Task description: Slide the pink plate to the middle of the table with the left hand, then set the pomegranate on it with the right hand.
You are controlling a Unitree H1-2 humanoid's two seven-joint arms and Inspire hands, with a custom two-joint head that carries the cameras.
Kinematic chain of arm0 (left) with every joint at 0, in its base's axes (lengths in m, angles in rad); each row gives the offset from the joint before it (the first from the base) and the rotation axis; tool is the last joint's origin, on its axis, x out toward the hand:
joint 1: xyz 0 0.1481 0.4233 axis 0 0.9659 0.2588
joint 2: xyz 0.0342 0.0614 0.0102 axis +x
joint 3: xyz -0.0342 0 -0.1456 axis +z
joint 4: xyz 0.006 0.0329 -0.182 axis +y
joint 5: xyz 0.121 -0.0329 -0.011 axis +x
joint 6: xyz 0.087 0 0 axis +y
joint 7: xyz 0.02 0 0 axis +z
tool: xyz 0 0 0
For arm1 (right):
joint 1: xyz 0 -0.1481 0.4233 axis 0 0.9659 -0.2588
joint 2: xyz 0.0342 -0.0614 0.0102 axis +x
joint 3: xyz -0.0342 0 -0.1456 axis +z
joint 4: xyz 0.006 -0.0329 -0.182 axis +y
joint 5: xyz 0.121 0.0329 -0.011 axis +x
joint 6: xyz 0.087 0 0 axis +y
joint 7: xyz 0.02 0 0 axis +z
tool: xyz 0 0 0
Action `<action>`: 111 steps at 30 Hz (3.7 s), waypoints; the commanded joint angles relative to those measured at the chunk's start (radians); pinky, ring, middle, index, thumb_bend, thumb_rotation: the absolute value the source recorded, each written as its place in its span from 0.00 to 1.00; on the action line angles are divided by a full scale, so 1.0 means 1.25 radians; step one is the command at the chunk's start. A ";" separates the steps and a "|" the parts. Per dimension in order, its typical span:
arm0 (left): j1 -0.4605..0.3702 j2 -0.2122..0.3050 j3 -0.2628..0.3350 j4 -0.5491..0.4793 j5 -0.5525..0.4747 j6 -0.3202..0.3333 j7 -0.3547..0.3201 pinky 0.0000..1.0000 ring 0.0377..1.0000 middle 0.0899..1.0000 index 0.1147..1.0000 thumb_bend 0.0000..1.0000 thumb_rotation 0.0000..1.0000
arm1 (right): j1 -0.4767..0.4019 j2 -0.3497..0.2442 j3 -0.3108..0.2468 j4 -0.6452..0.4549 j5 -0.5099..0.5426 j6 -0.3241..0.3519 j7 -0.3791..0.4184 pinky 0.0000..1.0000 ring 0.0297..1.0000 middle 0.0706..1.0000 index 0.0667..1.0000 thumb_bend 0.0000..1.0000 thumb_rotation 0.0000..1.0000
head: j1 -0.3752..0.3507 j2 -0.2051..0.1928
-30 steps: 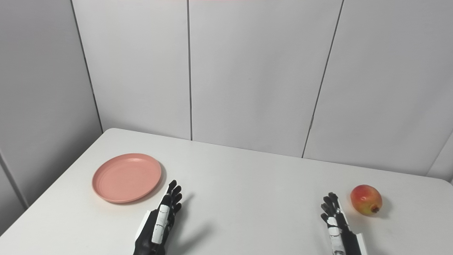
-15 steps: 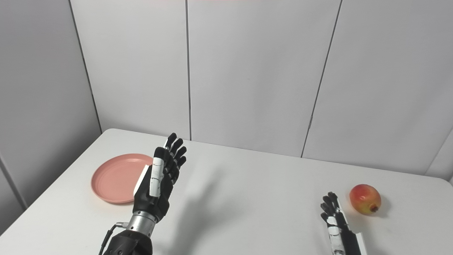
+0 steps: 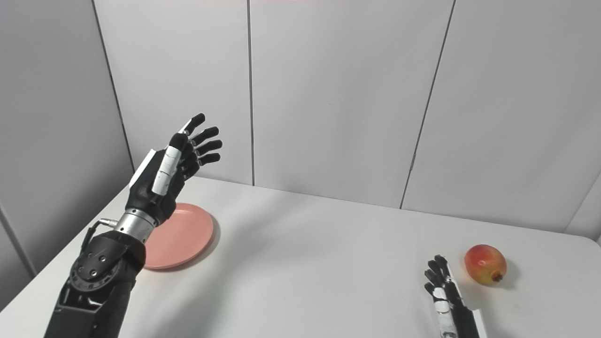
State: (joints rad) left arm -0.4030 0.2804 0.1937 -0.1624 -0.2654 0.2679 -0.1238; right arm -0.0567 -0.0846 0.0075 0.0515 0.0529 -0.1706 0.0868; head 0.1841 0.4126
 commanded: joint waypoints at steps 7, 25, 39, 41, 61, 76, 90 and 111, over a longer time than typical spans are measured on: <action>-0.101 0.131 0.042 0.130 -0.032 -0.055 -0.078 0.75 0.83 0.87 0.92 1.00 0.81 | 0.051 0.008 0.003 0.027 0.010 0.011 0.008 0.94 0.93 0.94 0.96 0.65 0.96 | 0.006 0.010; -0.227 0.257 0.104 0.629 -0.054 -0.270 -0.181 0.88 0.97 0.99 0.96 1.00 0.76 | 0.062 -0.001 -0.001 -0.006 0.023 0.038 0.024 0.94 0.93 0.94 0.95 0.66 0.94 | 0.017 0.029; -0.239 0.260 0.122 0.832 -0.061 -0.406 -0.206 0.87 0.95 0.98 0.97 1.00 0.76 | 0.073 -0.007 -0.003 -0.035 0.042 0.071 0.029 0.95 0.94 0.95 0.96 0.67 0.92 | 0.014 0.052; -0.235 0.257 0.122 0.843 -0.062 -0.409 -0.206 0.88 0.95 0.98 0.97 1.00 0.76 | 0.075 -0.005 -0.006 -0.040 0.048 0.074 0.030 0.96 0.94 0.95 0.96 0.68 0.91 | 0.011 0.055; -0.221 0.230 0.101 0.949 -0.042 -0.450 -0.207 0.83 0.91 0.94 0.94 1.00 0.75 | 0.081 0.001 -0.003 -0.066 0.038 0.075 0.024 0.94 0.92 0.93 0.94 0.71 0.93 | -0.008 0.071; -0.226 0.234 0.071 1.075 -0.027 -0.523 -0.211 0.83 0.91 0.94 0.92 1.00 0.76 | 0.094 -0.001 -0.007 -0.100 0.039 0.096 0.023 0.93 0.91 0.93 0.94 0.72 0.93 | -0.009 0.087; -0.192 0.209 0.075 1.031 -0.041 -0.533 -0.246 0.88 0.94 0.97 0.94 1.00 0.79 | 0.088 0.005 -0.001 -0.099 0.026 0.100 0.016 0.91 0.89 0.92 0.94 0.70 0.94 | -0.023 0.096; -0.131 0.139 0.060 0.921 -0.068 -0.496 -0.277 0.84 0.92 0.95 0.97 1.00 0.76 | 0.095 0.012 0.003 -0.120 0.009 0.119 0.010 0.89 0.88 0.91 0.93 0.71 0.95 | -0.037 0.105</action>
State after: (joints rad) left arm -0.5507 0.4613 0.2733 1.0088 -0.3462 -0.3493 -0.4534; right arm 0.0473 -0.0799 0.0080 -0.0955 0.0585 -0.0390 0.1027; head 0.1365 0.5415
